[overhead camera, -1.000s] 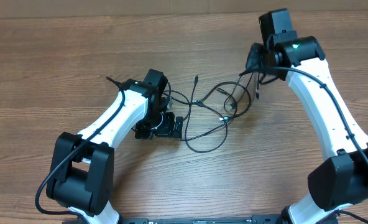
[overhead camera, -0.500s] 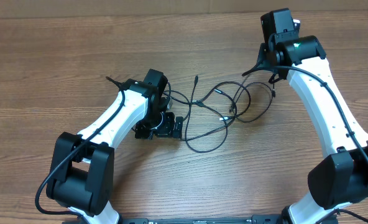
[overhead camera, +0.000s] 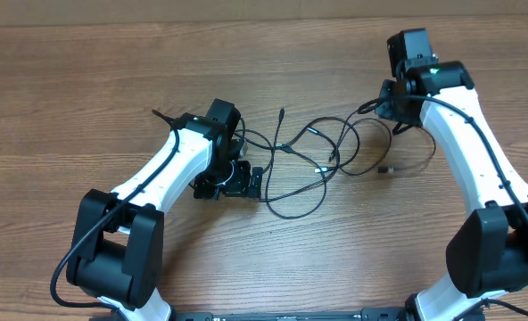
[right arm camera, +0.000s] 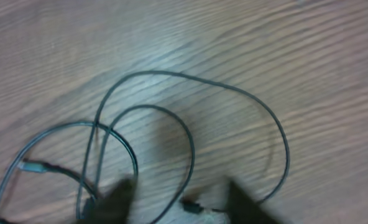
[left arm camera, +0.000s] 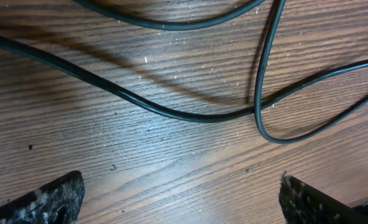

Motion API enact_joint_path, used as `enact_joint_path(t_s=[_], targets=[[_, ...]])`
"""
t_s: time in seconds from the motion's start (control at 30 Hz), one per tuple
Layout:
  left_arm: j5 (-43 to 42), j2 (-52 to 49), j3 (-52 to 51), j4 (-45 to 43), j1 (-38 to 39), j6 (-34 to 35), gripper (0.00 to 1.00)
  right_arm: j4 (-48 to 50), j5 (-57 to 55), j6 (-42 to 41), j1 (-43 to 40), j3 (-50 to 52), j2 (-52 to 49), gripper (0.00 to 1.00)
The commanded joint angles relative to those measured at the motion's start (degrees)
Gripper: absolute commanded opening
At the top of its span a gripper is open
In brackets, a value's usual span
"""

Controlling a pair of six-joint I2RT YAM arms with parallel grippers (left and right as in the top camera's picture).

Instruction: Untangle cables

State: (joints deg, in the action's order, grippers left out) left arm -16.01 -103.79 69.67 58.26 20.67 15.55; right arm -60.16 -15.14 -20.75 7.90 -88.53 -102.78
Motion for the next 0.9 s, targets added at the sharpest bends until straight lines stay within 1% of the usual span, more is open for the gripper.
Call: enact_joint_path(t_s=[0.0,0.33,0.4,0.43,0.47,0.5,0.53,0.6,0.73,0.87], targets=[[0.1,-0.4,-0.2,0.0,0.4,0.3,0.99,2.3,0.8,0.0,-0.4,2.5,-0.2,0.60],[0.1,-0.4,-0.2,0.0,0.4,0.3,1.00,8.8,0.7,0.0,-6.1,8.0,-1.8,0.61],[0.1,-0.4,-0.2,0.0,0.4,0.3,1.00,9.0,0.7,0.0,-7.8,9.1,-2.7,0.65],[0.1,-0.4,-0.2,0.0,0.4,0.3,1.00,9.1,1.0,0.0,-8.5,9.5,-3.1,0.69],[0.1,-0.4,-0.2,0.0,0.4,0.3,1.00,9.4,1.8,0.1,-9.4,9.8,-3.8,0.77],[0.1,-0.4,-0.2,0.0,0.4,0.3,1.00,10.1,3.9,1.8,-10.4,10.2,-4.3,0.85],[0.1,-0.4,-0.2,0.0,0.4,0.3,1.00,11.0,6.0,4.2,-11.0,10.6,-4.7,0.88],[0.1,-0.4,-0.2,0.0,0.4,0.3,0.99,13.0,9.5,9.4,-12.2,11.3,-5.6,0.93],[0.1,-0.4,-0.2,0.0,0.4,0.3,1.00,16.0,9.7,15.3,-13.9,11.4,-7.6,1.00],[0.1,-0.4,-0.2,0.0,0.4,0.3,1.00,16.9,10.9,16.6,-15.3,11.4,-8.7,1.00]])
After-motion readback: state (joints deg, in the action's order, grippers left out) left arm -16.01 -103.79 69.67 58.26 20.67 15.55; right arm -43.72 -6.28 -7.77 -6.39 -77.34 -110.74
